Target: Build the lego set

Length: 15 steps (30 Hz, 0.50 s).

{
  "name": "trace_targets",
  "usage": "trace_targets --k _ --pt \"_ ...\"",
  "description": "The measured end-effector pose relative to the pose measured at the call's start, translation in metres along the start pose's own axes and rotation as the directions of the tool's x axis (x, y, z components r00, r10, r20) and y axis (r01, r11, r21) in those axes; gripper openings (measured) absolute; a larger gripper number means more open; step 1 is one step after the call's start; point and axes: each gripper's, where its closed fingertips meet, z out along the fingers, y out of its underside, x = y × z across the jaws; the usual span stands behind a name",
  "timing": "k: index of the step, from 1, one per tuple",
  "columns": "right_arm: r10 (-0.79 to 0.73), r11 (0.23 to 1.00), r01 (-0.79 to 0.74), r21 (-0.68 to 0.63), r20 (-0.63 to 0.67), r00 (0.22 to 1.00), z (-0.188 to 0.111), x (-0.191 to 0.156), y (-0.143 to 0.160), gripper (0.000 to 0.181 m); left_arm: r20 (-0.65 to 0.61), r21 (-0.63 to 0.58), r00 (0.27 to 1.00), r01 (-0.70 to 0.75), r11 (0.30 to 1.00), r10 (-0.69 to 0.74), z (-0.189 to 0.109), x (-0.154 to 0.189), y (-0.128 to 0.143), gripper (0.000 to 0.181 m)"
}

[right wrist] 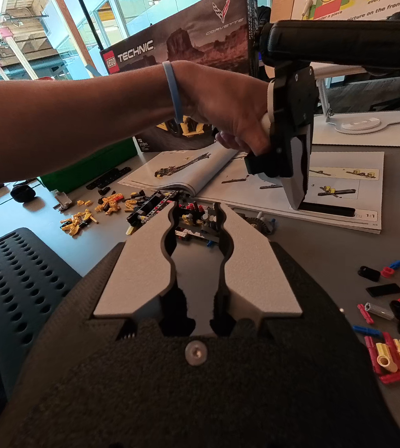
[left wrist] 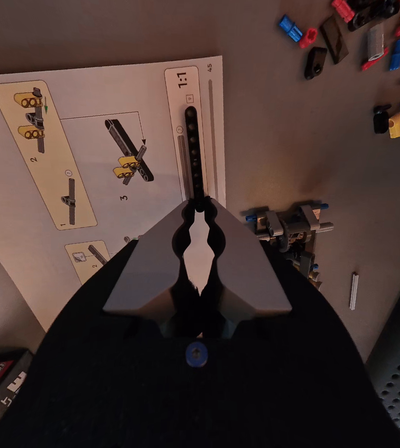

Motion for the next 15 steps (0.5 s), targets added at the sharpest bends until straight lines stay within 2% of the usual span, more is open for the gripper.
trace_targets --k 10,12,15 --pt "0.006 1.000 -0.006 0.025 -0.007 1.000 -0.003 0.001 -0.003 0.029 0.044 -0.011 0.999 -0.011 1.000 0.012 -0.005 -0.003 0.003 0.006" --pt "0.028 0.999 -0.028 0.044 -0.010 1.000 -0.006 0.004 -0.006 0.029 0.091 -0.012 0.996 0.022 1.000 -0.020 -0.026 0.003 0.018 0.006" --pt "0.071 0.995 -0.070 0.067 -0.017 0.997 -0.009 0.010 -0.009 0.029 0.130 0.125 0.990 0.044 0.991 -0.060 -0.075 0.045 0.050 0.006"
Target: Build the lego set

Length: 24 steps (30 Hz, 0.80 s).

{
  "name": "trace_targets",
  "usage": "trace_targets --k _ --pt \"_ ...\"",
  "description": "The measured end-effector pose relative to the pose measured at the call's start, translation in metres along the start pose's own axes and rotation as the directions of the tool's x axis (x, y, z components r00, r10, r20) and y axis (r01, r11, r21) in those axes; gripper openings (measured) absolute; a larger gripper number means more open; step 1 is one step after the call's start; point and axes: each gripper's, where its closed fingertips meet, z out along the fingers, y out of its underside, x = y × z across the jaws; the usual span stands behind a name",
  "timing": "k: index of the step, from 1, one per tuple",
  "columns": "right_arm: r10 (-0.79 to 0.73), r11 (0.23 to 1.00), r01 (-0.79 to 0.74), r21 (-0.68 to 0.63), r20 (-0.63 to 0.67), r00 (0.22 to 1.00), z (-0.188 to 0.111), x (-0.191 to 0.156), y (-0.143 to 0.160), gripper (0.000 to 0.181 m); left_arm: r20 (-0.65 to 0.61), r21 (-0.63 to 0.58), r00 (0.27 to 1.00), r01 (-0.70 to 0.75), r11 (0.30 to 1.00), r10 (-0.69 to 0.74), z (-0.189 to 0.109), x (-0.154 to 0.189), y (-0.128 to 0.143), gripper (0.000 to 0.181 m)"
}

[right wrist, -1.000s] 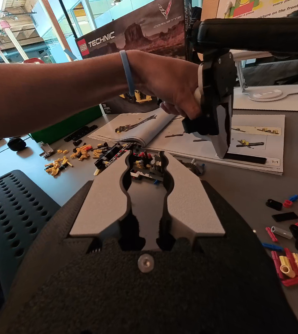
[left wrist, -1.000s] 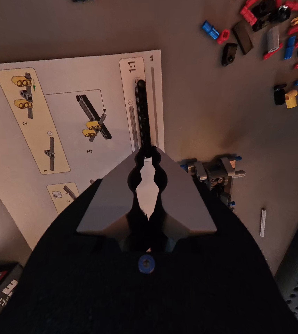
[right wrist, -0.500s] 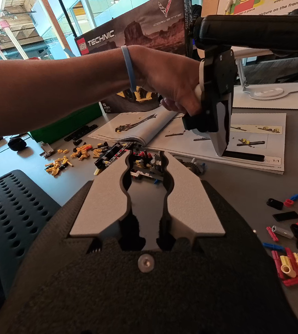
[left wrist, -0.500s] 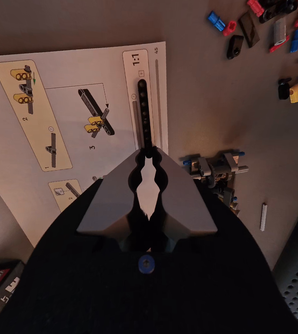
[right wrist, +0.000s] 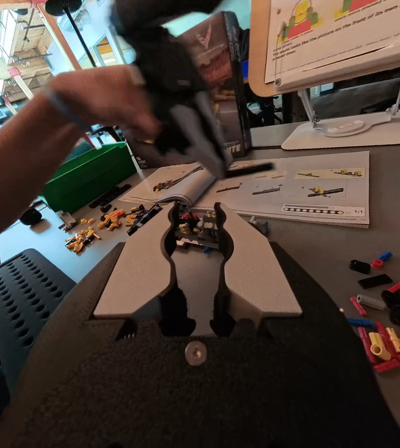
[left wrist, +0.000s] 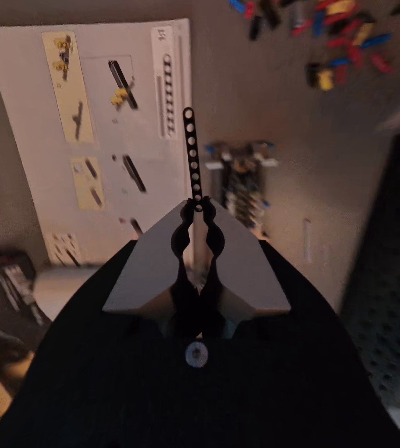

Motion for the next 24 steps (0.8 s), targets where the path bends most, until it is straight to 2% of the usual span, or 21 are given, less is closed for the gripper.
trace_targets --k 2,4,6,9,13,19,24 --pt "0.024 1.000 -0.024 0.008 -0.007 1.000 -0.001 0.004 -0.001 0.029 0.014 0.082 0.998 0.057 0.995 -0.058 -0.032 0.030 0.036 0.005" --pt "0.042 0.999 -0.042 0.001 -0.003 0.999 0.001 0.005 0.000 0.029 -0.006 0.115 0.993 0.119 0.986 -0.119 -0.040 0.066 0.073 0.005" --pt "0.048 0.999 -0.048 -0.015 0.001 0.999 0.004 0.005 0.002 0.029 -0.095 0.145 0.986 0.146 0.979 -0.133 -0.028 0.114 0.091 0.006" --pt "0.031 0.999 -0.031 -0.029 -0.003 1.000 0.006 0.004 0.005 0.029 -0.224 0.201 0.969 0.148 0.968 -0.101 0.001 0.174 0.087 0.006" --pt "0.010 1.000 -0.010 -0.008 -0.014 1.000 0.003 0.004 0.002 0.029 -0.189 0.180 0.970 0.185 0.966 -0.151 0.030 0.180 0.082 0.006" --pt "0.035 0.999 -0.035 -0.008 -0.005 0.999 0.003 0.005 0.002 0.029 -0.089 0.100 0.986 0.146 0.984 -0.137 0.048 0.170 0.078 0.006" --pt "0.035 0.999 -0.035 -0.011 0.000 0.999 0.004 0.004 0.002 0.029 -0.142 0.101 0.973 0.197 0.975 -0.181 0.051 0.170 0.069 0.007"
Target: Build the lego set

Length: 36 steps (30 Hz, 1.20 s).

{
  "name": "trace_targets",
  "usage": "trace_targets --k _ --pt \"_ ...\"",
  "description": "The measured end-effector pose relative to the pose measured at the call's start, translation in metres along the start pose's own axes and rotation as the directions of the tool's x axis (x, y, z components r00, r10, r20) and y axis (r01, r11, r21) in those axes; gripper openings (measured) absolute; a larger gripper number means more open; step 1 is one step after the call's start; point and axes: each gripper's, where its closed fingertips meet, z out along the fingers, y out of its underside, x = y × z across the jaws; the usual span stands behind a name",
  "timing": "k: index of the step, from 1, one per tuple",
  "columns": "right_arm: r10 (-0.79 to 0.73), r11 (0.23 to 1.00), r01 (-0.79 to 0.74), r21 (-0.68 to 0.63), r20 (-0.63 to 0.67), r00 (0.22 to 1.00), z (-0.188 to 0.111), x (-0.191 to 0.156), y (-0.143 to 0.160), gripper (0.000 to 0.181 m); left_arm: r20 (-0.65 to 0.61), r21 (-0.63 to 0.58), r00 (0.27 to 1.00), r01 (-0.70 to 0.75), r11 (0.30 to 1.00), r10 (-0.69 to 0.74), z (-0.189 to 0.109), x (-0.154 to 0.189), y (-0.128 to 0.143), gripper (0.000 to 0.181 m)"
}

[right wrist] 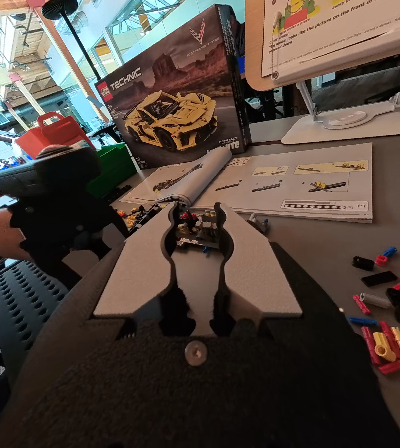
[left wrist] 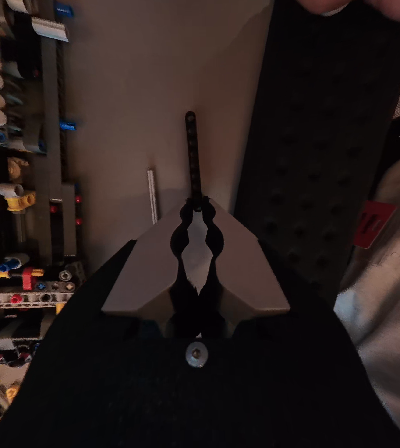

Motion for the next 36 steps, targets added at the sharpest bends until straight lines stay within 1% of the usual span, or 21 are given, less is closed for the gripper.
trace_targets --k 6,7,9,11,13,15,17,19,20,21,22,23,24,26,29,31,33,36 --pt "0.003 1.000 -0.003 0.004 0.004 1.000 0.000 0.000 0.000 0.029 0.055 0.008 0.998 0.006 1.000 -0.007 0.000 -0.006 -0.002 0.007" --pt "0.005 1.000 -0.005 0.004 0.006 1.000 -0.001 0.000 0.000 0.029 0.060 0.017 0.998 0.018 1.000 -0.019 0.000 -0.006 -0.002 0.010" --pt "0.011 1.000 -0.011 0.005 0.008 1.000 -0.001 0.000 -0.001 0.029 0.058 0.067 0.996 0.065 0.996 -0.069 -0.005 -0.006 0.000 0.028" --pt "0.019 1.000 -0.019 0.007 0.011 1.000 -0.001 0.000 -0.001 0.029 0.026 0.182 0.988 0.145 0.972 -0.152 -0.020 -0.004 0.003 0.032" --pt "0.024 1.000 -0.024 0.009 0.012 1.000 -0.001 0.001 -0.001 0.029 -0.009 0.318 0.970 0.232 0.919 -0.242 -0.043 -0.001 0.011 0.032" --pt "0.021 1.000 -0.021 0.004 0.015 1.000 0.000 0.000 -0.001 0.029 -0.028 0.459 0.951 0.285 0.841 -0.307 -0.070 0.002 0.025 0.033" --pt "0.007 1.000 -0.007 -0.003 0.004 1.000 0.000 0.001 -0.001 0.029 -0.020 0.596 0.923 0.319 0.737 -0.384 -0.096 -0.003 0.043 0.043" --pt "-0.036 0.999 0.035 -0.037 -0.021 0.999 -0.001 0.004 0.001 0.031 -0.021 0.714 0.889 0.334 0.615 -0.458 -0.118 -0.010 0.060 0.046" --pt "-0.090 0.993 0.084 -0.083 -0.062 0.994 -0.004 0.012 0.004 0.031 -0.011 0.761 0.868 0.329 0.559 -0.496 -0.128 -0.017 0.069 0.048" --pt "-0.163 0.980 0.146 -0.137 -0.130 0.978 -0.011 0.025 0.005 0.031 -0.002 0.788 0.850 0.326 0.523 -0.527 -0.134 -0.022 0.077 0.048" --pt "-0.235 0.960 0.195 -0.202 -0.200 0.951 -0.021 0.040 0.006 0.028 0.011 0.805 0.838 0.316 0.502 -0.545 -0.140 -0.027 0.083 0.049" --pt "-0.291 0.937 0.220 -0.272 -0.257 0.921 -0.032 0.055 0.008 0.025 0.033 0.825 0.835 0.287 0.486 -0.550 -0.145 -0.031 0.083 0.053" --pt "-0.327 0.915 0.218 -0.340 -0.307 0.894 -0.045 0.070 0.009 0.025 0.060 0.845 0.836 0.248 0.474 -0.545 -0.151 -0.035 0.080 0.060" --pt "-0.350 0.884 0.177 -0.433 -0.361 0.864 -0.067 0.092 0.013 0.025 0.133 0.865 0.843 0.157 0.476 -0.520 -0.157 -0.045 0.067 0.064" --pt "-0.311 0.876 0.100 -0.471 -0.395 0.864 -0.086 0.107 0.017 0.026 0.233 0.857 0.869 0.029 0.515 -0.437 -0.157 -0.060 0.033 0.060" --pt "-0.306 0.857 0.068 -0.511 -0.398 0.865 -0.093 0.116 0.023 0.027 0.245 0.849 0.894 -0.011 0.528 -0.375 -0.155 -0.072 0.006 0.059" --pt "-0.316 0.829 0.052 -0.557 -0.389 0.865 -0.100 0.123 0.029 0.028 0.225 0.829 0.920 -0.006 0.560 -0.322 -0.147 -0.086 -0.020 0.061" --pt "-0.317 0.805 0.045 -0.592 -0.365 0.875 -0.114 0.126 0.034 0.029 0.215 0.807 0.931 0.002 0.591 -0.296 -0.139 -0.107 -0.046 0.059"
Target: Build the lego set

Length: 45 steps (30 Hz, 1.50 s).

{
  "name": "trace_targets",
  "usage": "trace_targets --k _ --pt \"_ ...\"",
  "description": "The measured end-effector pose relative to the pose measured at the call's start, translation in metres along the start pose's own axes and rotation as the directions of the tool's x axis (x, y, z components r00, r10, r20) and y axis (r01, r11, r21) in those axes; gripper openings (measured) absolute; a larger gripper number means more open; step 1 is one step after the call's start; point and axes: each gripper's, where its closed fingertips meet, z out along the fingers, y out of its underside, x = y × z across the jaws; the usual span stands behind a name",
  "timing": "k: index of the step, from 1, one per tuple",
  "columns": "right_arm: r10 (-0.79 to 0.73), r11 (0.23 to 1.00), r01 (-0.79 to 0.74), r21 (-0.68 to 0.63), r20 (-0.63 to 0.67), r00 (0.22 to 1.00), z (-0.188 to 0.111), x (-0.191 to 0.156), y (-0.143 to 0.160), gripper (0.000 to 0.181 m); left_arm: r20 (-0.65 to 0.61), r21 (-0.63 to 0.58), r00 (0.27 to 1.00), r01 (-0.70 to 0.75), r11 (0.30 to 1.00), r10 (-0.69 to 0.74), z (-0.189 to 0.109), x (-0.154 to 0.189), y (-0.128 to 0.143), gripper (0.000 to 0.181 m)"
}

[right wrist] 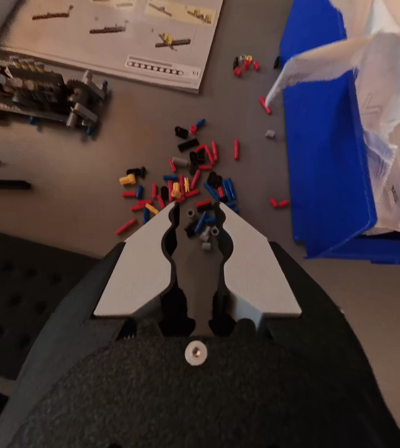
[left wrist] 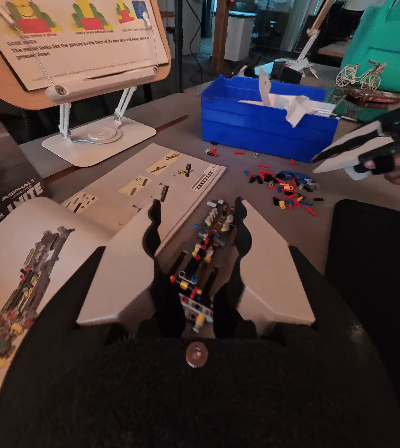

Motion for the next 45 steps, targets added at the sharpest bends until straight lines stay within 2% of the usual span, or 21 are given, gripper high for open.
trace_targets --k 2,5,9,13,16,18,22,24,28,32,36,40,45 --pt "-0.022 0.999 0.023 -0.048 0.014 1.000 -0.003 0.001 0.014 0.029 -0.006 -0.028 1.000 -0.001 1.000 0.001 0.012 -0.003 0.001 0.054" --pt "-0.046 0.993 0.045 -0.110 -0.013 0.999 -0.008 0.008 0.036 0.029 -0.024 0.009 0.999 0.035 0.999 -0.034 0.016 -0.002 0.007 0.044" --pt "-0.011 0.997 0.009 -0.076 -0.022 1.000 -0.011 0.016 0.040 0.028 -0.004 0.005 1.000 0.028 1.000 -0.028 0.009 -0.009 0.021 0.043" --pt "-0.015 1.000 0.015 -0.002 -0.014 1.000 -0.007 0.017 0.019 0.026 0.025 0.038 0.998 0.051 0.998 -0.052 0.003 -0.026 0.016 0.040" --pt "-0.001 0.997 -0.003 0.077 0.054 0.999 0.012 -0.004 -0.011 0.024 -0.011 0.072 0.992 0.123 0.990 -0.122 0.004 -0.029 0.009 0.039" --pt "-0.005 0.997 -0.002 0.073 0.100 0.995 0.030 -0.020 -0.021 0.024 -0.019 0.079 0.992 0.126 0.989 -0.125 0.004 -0.028 0.008 0.038" --pt "-0.052 0.998 0.048 0.042 0.081 0.995 0.052 -0.024 -0.026 0.024 0.006 0.069 0.996 0.089 0.994 -0.089 0.004 -0.030 0.014 0.037" --pt "-0.035 0.999 0.033 0.030 0.079 0.996 0.054 -0.019 -0.026 0.024 0.017 0.068 0.996 0.085 0.994 -0.087 0.003 -0.034 0.015 0.037" --pt "0.020 0.999 -0.018 0.049 -0.042 0.999 0.055 0.014 -0.033 0.024 0.008 0.083 0.994 0.110 0.990 -0.111 0.001 -0.037 0.011 0.037" --pt "0.106 0.992 -0.098 0.083 -0.096 0.990 0.056 0.032 -0.038 0.027 0.007 0.087 0.994 0.106 0.991 -0.107 -0.001 -0.036 0.009 0.036" --pt "0.116 0.991 -0.103 0.089 -0.150 0.982 0.040 0.039 -0.024 0.026 0.023 0.057 0.996 0.087 0.995 -0.089 0.001 -0.038 0.015 0.036" --pt "0.106 0.994 -0.103 0.024 -0.219 0.970 0.015 0.052 0.012 0.025 0.019 0.051 0.996 0.084 0.995 -0.085 0.002 -0.037 0.016 0.036" --pt "0.129 0.991 -0.134 -0.012 -0.198 0.972 -0.011 0.048 0.044 0.024 0.018 0.044 0.996 0.085 0.995 -0.086 0.004 -0.036 0.018 0.034"
